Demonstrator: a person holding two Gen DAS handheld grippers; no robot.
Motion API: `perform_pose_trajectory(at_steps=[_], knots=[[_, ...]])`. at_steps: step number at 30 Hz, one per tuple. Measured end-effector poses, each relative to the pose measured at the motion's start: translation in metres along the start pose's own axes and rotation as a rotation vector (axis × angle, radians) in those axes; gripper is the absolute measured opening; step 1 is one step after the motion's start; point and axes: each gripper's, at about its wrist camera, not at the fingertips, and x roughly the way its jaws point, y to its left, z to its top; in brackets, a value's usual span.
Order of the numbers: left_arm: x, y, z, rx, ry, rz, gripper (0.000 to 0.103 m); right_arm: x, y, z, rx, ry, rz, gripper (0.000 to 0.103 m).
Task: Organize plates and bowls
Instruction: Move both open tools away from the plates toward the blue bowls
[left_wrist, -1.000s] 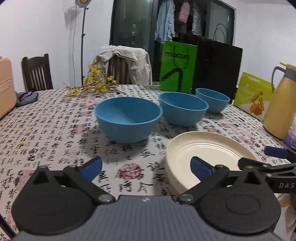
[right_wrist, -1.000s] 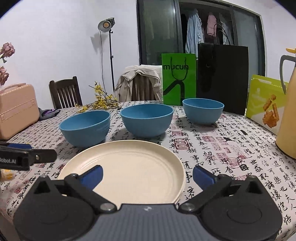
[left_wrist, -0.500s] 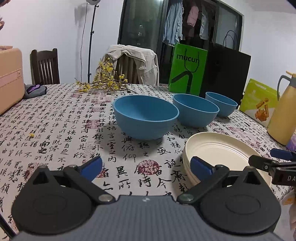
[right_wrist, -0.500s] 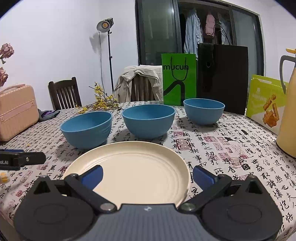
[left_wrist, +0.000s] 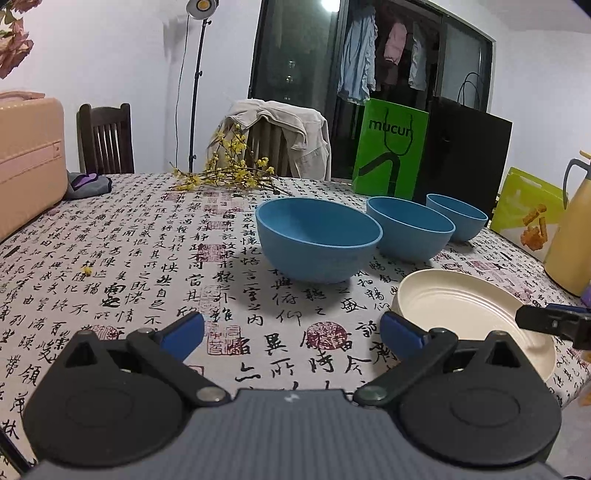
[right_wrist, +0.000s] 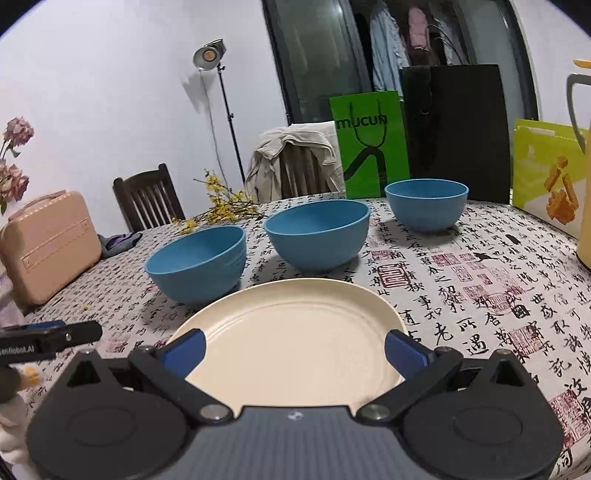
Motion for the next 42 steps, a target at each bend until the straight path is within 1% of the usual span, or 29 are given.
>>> perform_pose_trajectory(at_steps=[3, 8, 12, 15, 19, 22, 25, 26, 28, 33, 37, 40, 42], knots=[[0.001, 0.006, 0.004, -0.022, 0.003, -0.014, 0.103, 0.0, 0.003, 0.0, -0.009, -0.005, 0.015, 0.103], [0.006, 0.014, 0.012, -0.036, 0.001, -0.009, 0.103, 0.005, 0.008, 0.007, -0.043, -0.012, -0.006, 0.103], [0.015, 0.02, 0.02, -0.047, 0.014, -0.014, 0.103, 0.01, 0.015, 0.015, -0.066, -0.051, -0.019, 0.103], [0.021, 0.025, 0.026, -0.046, 0.017, -0.012, 0.103, 0.019, 0.019, 0.022, -0.081, -0.06, -0.041, 0.103], [0.033, 0.03, 0.027, -0.051, 0.038, -0.004, 0.103, 0.031, 0.02, 0.029, -0.05, -0.048, -0.026, 0.103], [0.04, 0.035, 0.027, -0.059, 0.061, -0.025, 0.103, 0.04, 0.021, 0.032, -0.046, -0.037, -0.028, 0.103], [0.043, 0.038, 0.026, -0.052, 0.077, -0.05, 0.103, 0.046, 0.025, 0.034, -0.054, -0.051, -0.07, 0.103], [0.044, 0.038, 0.025, -0.051, 0.081, -0.053, 0.103, 0.047, 0.025, 0.034, -0.06, -0.051, -0.069, 0.103], [0.045, 0.038, 0.024, -0.047, 0.087, -0.054, 0.103, 0.051, 0.025, 0.036, -0.075, -0.032, -0.045, 0.103], [0.044, 0.037, 0.03, -0.032, 0.081, -0.043, 0.103, 0.059, 0.029, 0.042, -0.117, -0.013, -0.028, 0.103], [0.045, 0.035, 0.042, -0.019, 0.082, -0.034, 0.103, 0.063, 0.029, 0.051, -0.116, 0.005, 0.0, 0.103], [0.049, 0.031, 0.054, 0.009, 0.089, -0.023, 0.103, 0.069, 0.029, 0.058, -0.124, 0.031, -0.013, 0.103], [0.052, 0.031, 0.062, 0.01, 0.098, -0.035, 0.103, 0.072, 0.026, 0.063, -0.114, 0.046, -0.011, 0.103]])
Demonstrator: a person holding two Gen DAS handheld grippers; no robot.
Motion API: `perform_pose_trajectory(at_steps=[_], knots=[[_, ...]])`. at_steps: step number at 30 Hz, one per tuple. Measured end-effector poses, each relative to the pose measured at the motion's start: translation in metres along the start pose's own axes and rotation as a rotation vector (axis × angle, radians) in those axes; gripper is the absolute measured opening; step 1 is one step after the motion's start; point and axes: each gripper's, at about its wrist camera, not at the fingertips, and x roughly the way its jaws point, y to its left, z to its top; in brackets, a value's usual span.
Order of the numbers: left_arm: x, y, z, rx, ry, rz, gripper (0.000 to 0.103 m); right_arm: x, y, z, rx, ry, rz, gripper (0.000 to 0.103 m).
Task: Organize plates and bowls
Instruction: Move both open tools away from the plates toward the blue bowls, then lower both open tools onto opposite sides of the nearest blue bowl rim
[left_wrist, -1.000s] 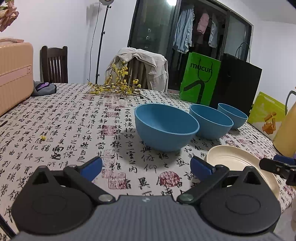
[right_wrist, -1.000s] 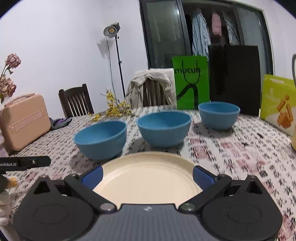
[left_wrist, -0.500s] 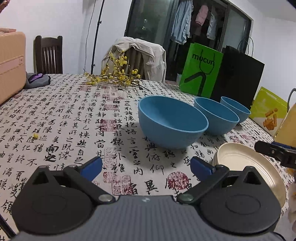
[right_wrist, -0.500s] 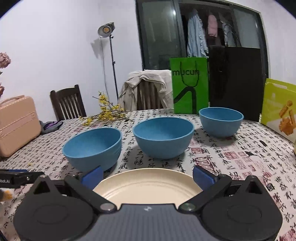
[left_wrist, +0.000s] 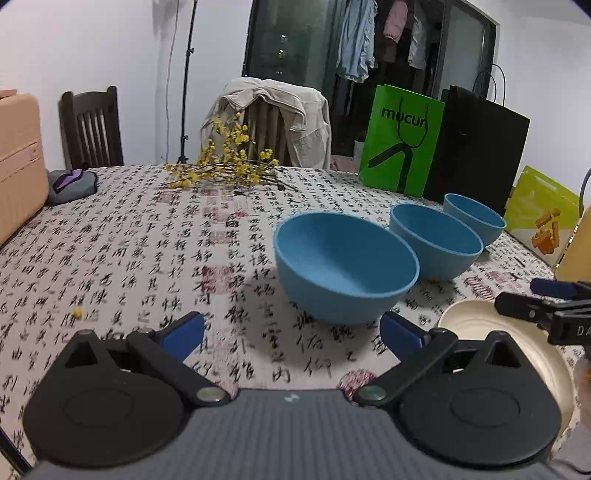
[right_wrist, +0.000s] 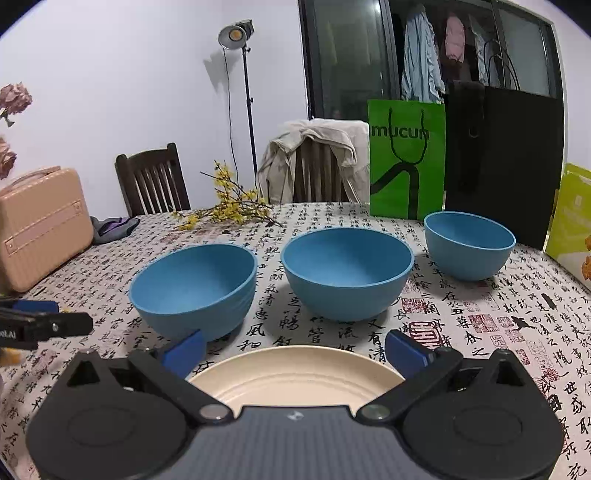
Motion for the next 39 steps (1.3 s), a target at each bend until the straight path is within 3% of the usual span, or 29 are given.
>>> perform_pose_trajectory(at_steps=[12, 20, 24, 33, 39], knots=[[0.03, 0.0, 0.057, -0.011, 0.052, -0.004, 0.103, 0.02, -0.001, 0.022, 0.059, 0.042, -0.016, 0.103], [0.055, -0.006, 0.093, -0.02, 0.122, 0.05, 0.103, 0.032, 0.007, 0.034, 0.098, 0.062, -0.033, 0.103], [0.066, 0.0, 0.101, -0.055, 0.149, 0.016, 0.103, 0.037, 0.011, 0.037, 0.116, 0.073, -0.05, 0.103], [0.081, 0.013, 0.104, -0.104, 0.145, -0.006, 0.103, 0.041, 0.026, 0.049, 0.094, 0.079, -0.105, 0.103], [0.076, 0.021, 0.104, -0.099, 0.08, 0.041, 0.103, 0.05, 0.034, 0.052, 0.093, 0.094, -0.11, 0.103]])
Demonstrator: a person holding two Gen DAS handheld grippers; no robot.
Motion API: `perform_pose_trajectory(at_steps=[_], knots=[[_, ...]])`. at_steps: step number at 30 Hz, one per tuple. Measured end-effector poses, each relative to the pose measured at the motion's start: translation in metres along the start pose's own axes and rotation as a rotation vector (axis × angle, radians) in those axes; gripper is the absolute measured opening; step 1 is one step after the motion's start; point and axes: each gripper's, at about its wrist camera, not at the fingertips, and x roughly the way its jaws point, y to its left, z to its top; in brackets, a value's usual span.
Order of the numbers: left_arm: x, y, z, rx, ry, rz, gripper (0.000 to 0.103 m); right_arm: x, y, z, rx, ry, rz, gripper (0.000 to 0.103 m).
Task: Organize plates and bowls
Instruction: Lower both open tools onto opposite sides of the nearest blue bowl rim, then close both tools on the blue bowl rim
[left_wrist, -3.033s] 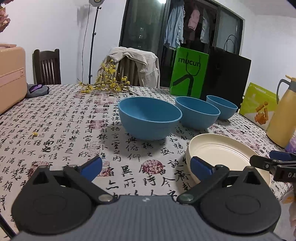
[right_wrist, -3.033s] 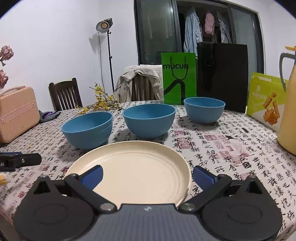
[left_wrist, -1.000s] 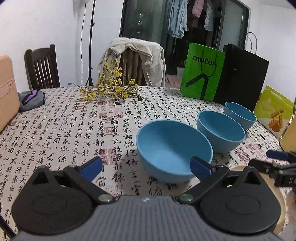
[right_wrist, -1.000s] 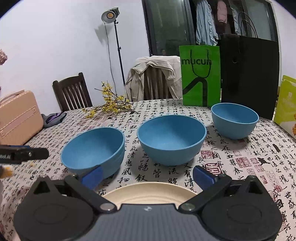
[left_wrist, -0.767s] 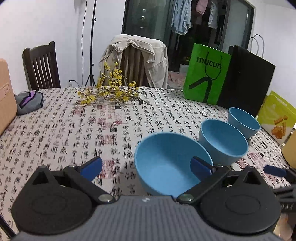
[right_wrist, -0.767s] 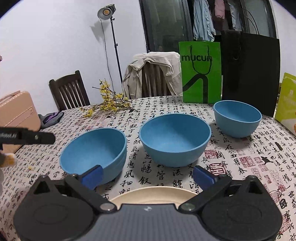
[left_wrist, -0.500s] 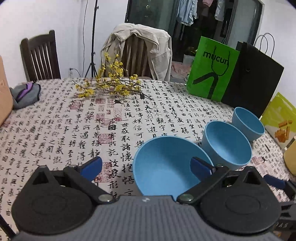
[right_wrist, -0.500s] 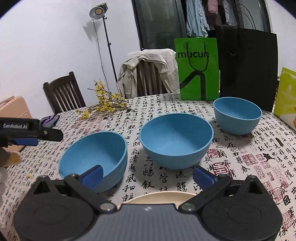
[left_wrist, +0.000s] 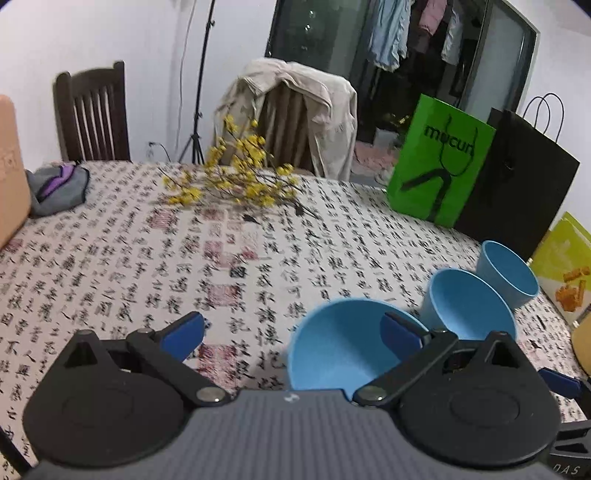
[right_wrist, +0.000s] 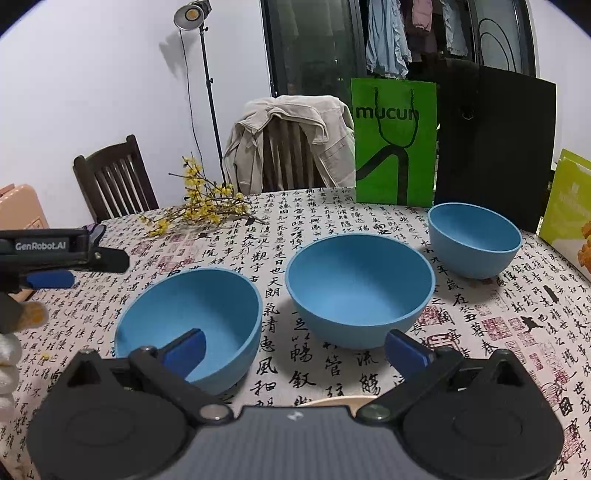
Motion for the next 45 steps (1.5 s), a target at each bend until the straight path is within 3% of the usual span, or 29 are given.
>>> perform_pose_trajectory(at_steps=[9, 15, 22, 29, 33, 40, 42, 45], knots=[[0.013, -0.006, -0.008, 0.051, -0.014, 0.035, 0.103, 0.023, 0.009, 0.004, 0.025, 0.058, -0.045, 0.103], [0.02, -0.002, -0.009, 0.038, -0.022, 0.07, 0.103, 0.044, 0.01, 0.007, 0.061, 0.126, -0.036, 0.103], [0.039, 0.007, -0.014, -0.012, 0.025, 0.134, 0.103, 0.058, 0.028, 0.007, 0.018, 0.148, -0.04, 0.102], [0.05, 0.011, -0.016, -0.028, 0.049, 0.15, 0.102, 0.072, 0.039, 0.007, -0.019, 0.166, -0.077, 0.089], [0.054, 0.008, -0.02, -0.012, 0.056, 0.147, 0.095, 0.077, 0.045, 0.007, -0.052, 0.147, -0.121, 0.082], [0.065, 0.01, -0.025, -0.035, 0.094, 0.114, 0.078, 0.089, 0.05, 0.008, -0.068, 0.168, -0.113, 0.072], [0.069, 0.011, -0.026, -0.043, 0.106, 0.106, 0.069, 0.092, 0.05, 0.007, -0.065, 0.18, -0.116, 0.06], [0.072, 0.01, -0.028, -0.042, 0.115, 0.083, 0.058, 0.097, 0.051, 0.005, -0.053, 0.2, -0.101, 0.055]])
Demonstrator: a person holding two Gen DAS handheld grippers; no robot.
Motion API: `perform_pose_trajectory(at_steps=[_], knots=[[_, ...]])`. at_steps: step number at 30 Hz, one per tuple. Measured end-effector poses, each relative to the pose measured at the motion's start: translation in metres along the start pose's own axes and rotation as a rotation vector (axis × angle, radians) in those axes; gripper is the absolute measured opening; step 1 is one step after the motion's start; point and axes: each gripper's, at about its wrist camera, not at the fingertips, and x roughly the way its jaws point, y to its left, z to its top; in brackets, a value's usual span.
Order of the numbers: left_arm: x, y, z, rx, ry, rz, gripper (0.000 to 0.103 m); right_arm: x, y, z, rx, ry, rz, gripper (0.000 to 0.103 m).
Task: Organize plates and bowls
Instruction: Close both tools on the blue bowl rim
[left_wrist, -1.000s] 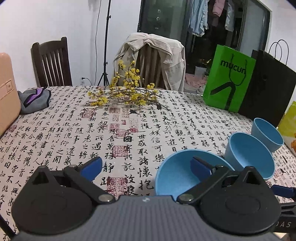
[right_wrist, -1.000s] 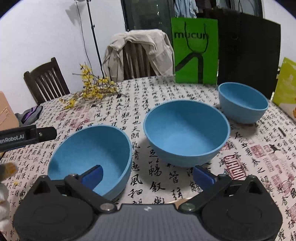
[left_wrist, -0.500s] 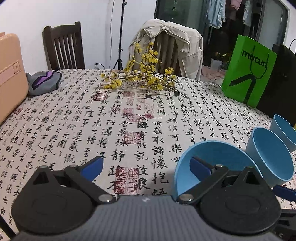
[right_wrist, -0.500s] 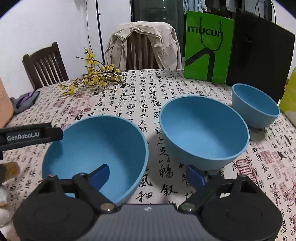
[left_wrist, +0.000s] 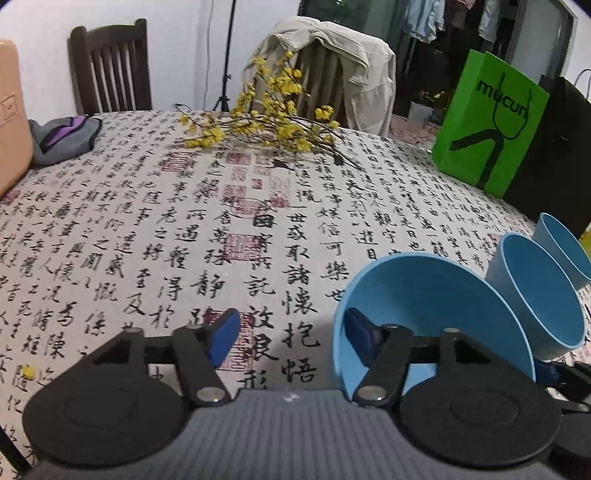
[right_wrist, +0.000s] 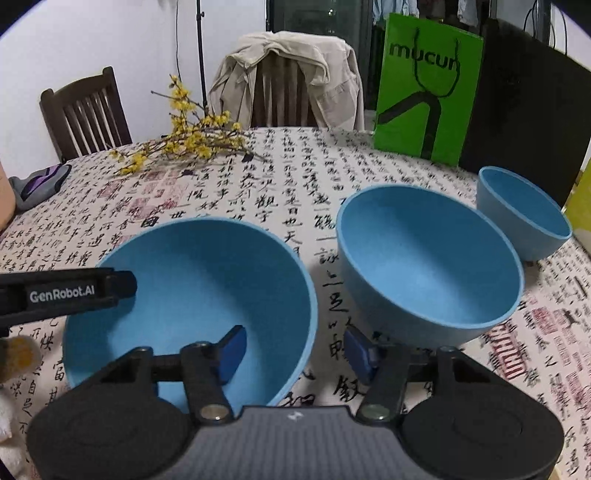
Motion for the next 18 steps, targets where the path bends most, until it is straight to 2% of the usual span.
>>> perform_pose_trajectory(at_steps=[7, 11, 13, 18], knots=[[0.003, -0.006, -0.004, 0.02, 0.002, -0.039, 0.038, 0.01, 0.0, -0.001, 0.03, 0.027, 0.017, 0.042], [0.001, -0.013, -0.006, 0.054, -0.018, -0.063, 0.015, 0.012, -0.001, -0.003, 0.04, 0.04, 0.043, 0.025], [0.0, -0.017, -0.008, 0.076, -0.03, -0.06, 0.011, 0.013, 0.0, -0.004, 0.041, 0.048, 0.055, 0.018], [0.0, -0.018, -0.008, 0.087, -0.037, -0.056, 0.011, 0.012, -0.001, -0.004, 0.049, 0.041, 0.062, 0.017]])
